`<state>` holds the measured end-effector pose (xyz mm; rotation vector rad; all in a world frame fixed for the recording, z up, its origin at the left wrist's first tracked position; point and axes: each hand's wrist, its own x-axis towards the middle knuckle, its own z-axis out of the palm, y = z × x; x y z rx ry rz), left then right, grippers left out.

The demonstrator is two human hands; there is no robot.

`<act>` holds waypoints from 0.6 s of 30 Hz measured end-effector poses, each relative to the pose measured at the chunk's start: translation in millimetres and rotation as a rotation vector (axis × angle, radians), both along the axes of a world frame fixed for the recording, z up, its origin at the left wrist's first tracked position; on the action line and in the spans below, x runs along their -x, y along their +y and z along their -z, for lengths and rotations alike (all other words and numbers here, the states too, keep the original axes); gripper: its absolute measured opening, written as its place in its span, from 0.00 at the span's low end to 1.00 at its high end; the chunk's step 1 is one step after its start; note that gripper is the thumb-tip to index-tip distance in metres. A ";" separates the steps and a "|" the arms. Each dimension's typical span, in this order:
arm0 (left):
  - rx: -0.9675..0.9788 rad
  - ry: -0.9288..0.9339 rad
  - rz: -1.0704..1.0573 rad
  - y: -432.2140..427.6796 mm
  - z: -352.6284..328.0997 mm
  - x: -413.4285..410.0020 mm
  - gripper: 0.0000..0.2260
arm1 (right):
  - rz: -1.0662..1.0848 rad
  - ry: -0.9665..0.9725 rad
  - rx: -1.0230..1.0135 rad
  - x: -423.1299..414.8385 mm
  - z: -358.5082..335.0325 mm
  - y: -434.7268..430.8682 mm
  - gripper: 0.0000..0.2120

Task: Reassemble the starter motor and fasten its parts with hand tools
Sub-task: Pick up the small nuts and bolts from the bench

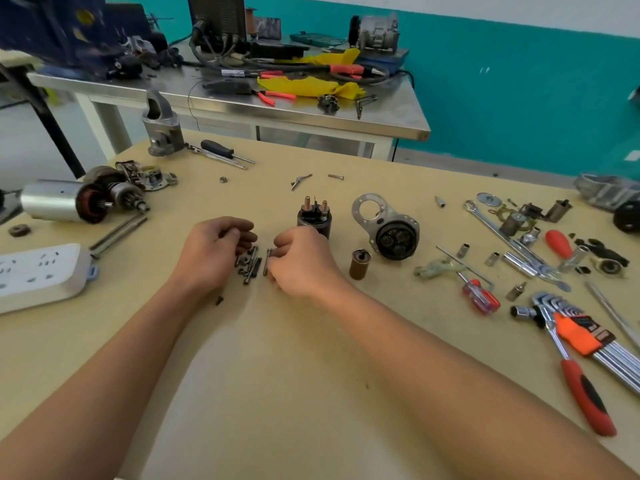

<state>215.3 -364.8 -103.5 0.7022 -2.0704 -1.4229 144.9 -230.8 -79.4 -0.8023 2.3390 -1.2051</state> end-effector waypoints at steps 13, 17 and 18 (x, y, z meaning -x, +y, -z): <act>0.013 -0.045 0.015 8.6 -9.0 -8.6 0.20 | 0.044 -0.009 0.268 15.3 -66.5 192.8 0.08; 0.101 0.064 -0.055 36.9 -38.6 6.8 0.19 | 0.247 0.059 0.284 48.3 -76.1 244.5 0.06; 0.164 0.061 -0.008 55.4 -50.1 20.1 0.17 | 0.295 0.097 0.274 62.3 -81.0 255.9 0.06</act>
